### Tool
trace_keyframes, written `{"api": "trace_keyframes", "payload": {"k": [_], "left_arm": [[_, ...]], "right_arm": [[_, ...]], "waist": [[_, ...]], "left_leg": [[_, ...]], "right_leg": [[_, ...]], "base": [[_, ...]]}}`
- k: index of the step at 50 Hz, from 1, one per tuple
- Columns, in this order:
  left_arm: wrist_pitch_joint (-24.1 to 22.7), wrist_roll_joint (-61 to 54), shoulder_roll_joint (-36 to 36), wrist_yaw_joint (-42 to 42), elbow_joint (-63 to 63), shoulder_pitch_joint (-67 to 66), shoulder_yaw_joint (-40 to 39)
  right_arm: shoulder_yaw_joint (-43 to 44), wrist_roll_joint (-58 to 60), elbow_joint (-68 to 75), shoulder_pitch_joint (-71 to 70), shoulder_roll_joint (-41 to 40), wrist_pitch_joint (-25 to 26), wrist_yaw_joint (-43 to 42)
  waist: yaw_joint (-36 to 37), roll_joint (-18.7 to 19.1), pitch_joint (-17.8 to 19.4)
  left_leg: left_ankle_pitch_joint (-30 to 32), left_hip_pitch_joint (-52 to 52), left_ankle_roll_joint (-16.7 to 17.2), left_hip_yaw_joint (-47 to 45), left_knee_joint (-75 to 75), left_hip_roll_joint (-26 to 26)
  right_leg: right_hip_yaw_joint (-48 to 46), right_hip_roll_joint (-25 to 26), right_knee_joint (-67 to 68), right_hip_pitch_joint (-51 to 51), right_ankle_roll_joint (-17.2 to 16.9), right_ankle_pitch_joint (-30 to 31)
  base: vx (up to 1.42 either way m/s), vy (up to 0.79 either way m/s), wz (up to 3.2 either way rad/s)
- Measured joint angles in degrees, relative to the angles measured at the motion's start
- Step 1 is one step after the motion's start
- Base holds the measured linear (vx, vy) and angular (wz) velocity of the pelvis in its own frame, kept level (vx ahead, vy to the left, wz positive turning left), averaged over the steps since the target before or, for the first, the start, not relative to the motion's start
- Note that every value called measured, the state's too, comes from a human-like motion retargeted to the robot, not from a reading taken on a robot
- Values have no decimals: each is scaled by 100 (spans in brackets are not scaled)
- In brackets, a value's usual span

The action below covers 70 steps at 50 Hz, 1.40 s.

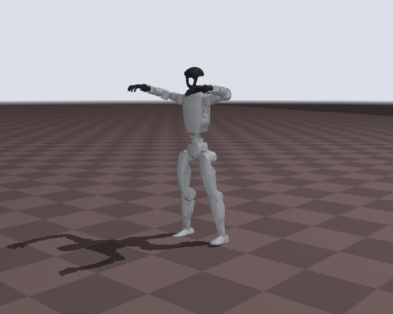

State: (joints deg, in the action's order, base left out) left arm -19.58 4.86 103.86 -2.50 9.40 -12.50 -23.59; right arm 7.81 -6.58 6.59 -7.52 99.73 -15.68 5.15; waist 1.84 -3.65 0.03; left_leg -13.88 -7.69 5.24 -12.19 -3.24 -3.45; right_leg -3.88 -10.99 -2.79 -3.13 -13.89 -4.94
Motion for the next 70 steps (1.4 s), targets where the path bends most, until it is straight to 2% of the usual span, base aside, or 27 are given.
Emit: {"api": "trace_keyframes", "payload": {"k": [28, 70], "left_arm": [[-7, -54, 58, -46, -32, -209, -265], [30, -22, -8, -118, -58, -423, -536]], "right_arm": [[725, 29, -80, 711, -7, 15, 54], [1150, 57, -60, 1119, -93, 48, 109]], "waist": [[97, -46, 20], [131, -45, 51]], "left_leg": [[15, 11, 4, 6, 0, 2], [6, 11, -5, 11, -1, 2]], "right_leg": [[-1, -1, 0, 9, -5, 13], [-7, -2, -4, 4, -2, 0]], "base": [[0, 0, 0], [0, 0, 0]]}}
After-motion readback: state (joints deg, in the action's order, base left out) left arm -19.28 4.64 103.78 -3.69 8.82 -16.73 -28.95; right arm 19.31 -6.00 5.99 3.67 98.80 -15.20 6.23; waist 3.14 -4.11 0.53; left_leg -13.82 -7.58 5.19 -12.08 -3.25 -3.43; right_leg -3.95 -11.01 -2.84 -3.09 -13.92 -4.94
